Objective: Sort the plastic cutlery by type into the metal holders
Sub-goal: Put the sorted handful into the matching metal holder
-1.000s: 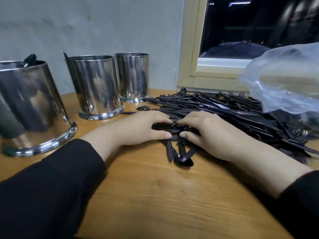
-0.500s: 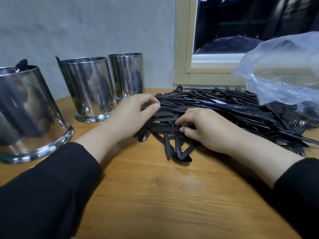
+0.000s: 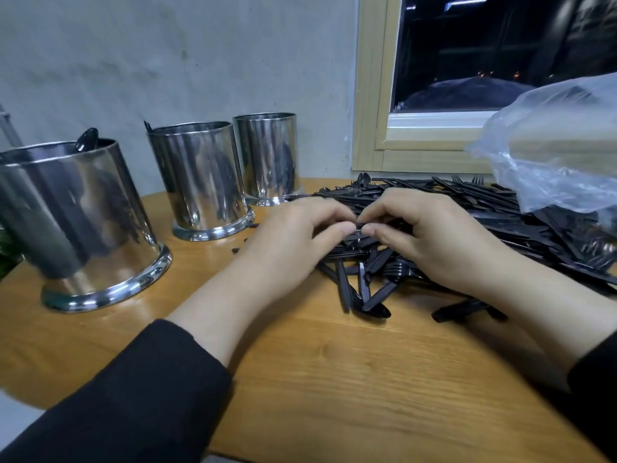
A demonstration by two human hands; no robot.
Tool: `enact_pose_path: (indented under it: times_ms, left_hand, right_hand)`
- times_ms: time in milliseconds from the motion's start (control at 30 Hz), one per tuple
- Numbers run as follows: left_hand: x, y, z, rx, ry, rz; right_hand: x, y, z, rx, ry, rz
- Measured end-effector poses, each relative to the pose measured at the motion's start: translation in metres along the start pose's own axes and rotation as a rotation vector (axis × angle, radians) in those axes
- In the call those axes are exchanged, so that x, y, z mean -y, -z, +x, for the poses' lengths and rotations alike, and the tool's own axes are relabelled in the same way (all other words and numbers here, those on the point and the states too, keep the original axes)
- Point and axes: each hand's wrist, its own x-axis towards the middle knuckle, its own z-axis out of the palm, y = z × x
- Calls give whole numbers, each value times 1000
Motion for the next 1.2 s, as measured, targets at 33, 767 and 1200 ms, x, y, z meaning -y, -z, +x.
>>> enact_pose_path:
  times_ms: [33, 767, 1200]
  left_hand:
    - [-2, -3, -1, 26, 1, 38]
    - [-1, -7, -10, -128, 344, -44]
    - [-6, -6, -8, -172, 405, -298]
  right_hand:
    - [1, 3, 0, -7, -8, 9]
    - [-7, 30, -22, 380, -373, -171]
    - [-6, 23, -18, 106, -253, -214]
